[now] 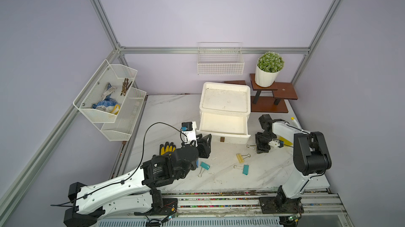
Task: Put the binder clips in the drawer according to color
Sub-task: Pick up the binder clip at the center of the board, then place the binder clip in the drawer.
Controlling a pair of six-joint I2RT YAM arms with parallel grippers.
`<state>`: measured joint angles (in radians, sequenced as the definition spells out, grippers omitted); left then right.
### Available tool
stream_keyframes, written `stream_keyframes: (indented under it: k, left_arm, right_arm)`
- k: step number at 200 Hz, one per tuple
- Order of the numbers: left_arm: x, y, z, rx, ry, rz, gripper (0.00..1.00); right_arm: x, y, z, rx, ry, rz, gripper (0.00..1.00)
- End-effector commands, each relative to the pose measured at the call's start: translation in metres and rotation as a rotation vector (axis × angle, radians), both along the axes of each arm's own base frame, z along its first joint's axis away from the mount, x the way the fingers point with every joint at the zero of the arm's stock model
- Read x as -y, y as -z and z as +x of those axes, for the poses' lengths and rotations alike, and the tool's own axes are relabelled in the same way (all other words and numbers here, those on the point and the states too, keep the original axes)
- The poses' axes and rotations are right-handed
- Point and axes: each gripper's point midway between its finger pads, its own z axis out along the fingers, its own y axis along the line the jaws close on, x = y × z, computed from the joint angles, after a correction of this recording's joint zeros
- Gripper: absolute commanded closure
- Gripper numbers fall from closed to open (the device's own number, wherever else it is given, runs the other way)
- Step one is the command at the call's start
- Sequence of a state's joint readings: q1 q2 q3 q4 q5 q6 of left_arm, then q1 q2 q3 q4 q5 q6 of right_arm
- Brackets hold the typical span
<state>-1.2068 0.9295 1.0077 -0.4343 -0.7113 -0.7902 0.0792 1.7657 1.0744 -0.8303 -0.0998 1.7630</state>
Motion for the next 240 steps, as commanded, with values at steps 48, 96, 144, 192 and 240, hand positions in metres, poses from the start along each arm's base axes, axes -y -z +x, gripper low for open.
stream_keyframes:
  k: [48,96,144,192,240]
  left_arm:
    - [-0.009,-0.017,0.0,0.035,-0.024,-0.018,0.51]
    - [-0.028,-0.008,0.001,0.016,-0.083,0.053,0.49]
    - [-0.057,0.007,0.001,-0.028,-0.143,0.068,0.48]
    - [-0.065,0.008,-0.002,-0.04,-0.148,0.068,0.48]
    - [-0.059,0.009,-0.002,-0.051,-0.137,0.065,0.49]
  right_arm:
    - [0.027,-0.039,-0.013,0.026,-0.017,-0.164,0.65]
    - [0.057,-0.225,0.012,0.484,-0.225,-0.53,0.67]
    - [-0.055,-0.346,0.037,1.091,-0.712,-0.6,0.75]
    - [-0.177,-0.354,0.023,1.103,-1.182,-0.695,0.77]
    - [-0.213,-0.3,0.021,0.871,-1.411,-0.776,0.78]
